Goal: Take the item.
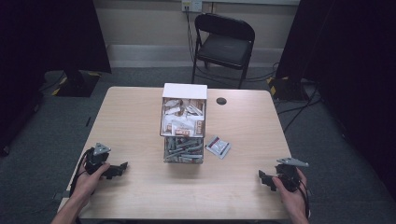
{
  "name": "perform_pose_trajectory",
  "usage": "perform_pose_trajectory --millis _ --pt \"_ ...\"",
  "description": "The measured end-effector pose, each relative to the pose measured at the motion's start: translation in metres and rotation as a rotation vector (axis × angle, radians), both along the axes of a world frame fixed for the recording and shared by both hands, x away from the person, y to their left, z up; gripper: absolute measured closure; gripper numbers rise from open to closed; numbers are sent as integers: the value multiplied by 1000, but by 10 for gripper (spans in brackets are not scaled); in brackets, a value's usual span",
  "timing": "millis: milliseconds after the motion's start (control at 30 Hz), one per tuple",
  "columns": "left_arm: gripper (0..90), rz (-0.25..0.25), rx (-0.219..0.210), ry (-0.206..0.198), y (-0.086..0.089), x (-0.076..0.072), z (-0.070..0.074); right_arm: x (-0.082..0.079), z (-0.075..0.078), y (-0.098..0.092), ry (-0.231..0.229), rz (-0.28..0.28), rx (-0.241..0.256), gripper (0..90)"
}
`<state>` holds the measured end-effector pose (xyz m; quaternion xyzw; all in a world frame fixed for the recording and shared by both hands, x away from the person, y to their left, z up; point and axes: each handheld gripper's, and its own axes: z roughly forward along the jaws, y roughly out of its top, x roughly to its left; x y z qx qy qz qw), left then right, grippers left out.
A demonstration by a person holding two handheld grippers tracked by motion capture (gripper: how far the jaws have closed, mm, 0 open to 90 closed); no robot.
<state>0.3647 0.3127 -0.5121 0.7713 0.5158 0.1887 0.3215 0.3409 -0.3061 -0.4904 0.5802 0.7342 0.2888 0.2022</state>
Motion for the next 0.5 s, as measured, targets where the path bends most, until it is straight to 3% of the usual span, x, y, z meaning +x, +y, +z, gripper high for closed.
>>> perform_pose_trajectory --millis 33,100,267,500 --pt "0 0 0 0 0 0 0 0 0 0 0 0 0 144" --pt "0 0 0 0 0 0 0 -2 -4 4 -26 0 -47 136" --pt "0 0 0 0 0 0 0 -3 -9 6 -71 -9 -39 109" --pt "0 0 0 0 0 0 0 -3 -9 7 -71 -16 -41 108"
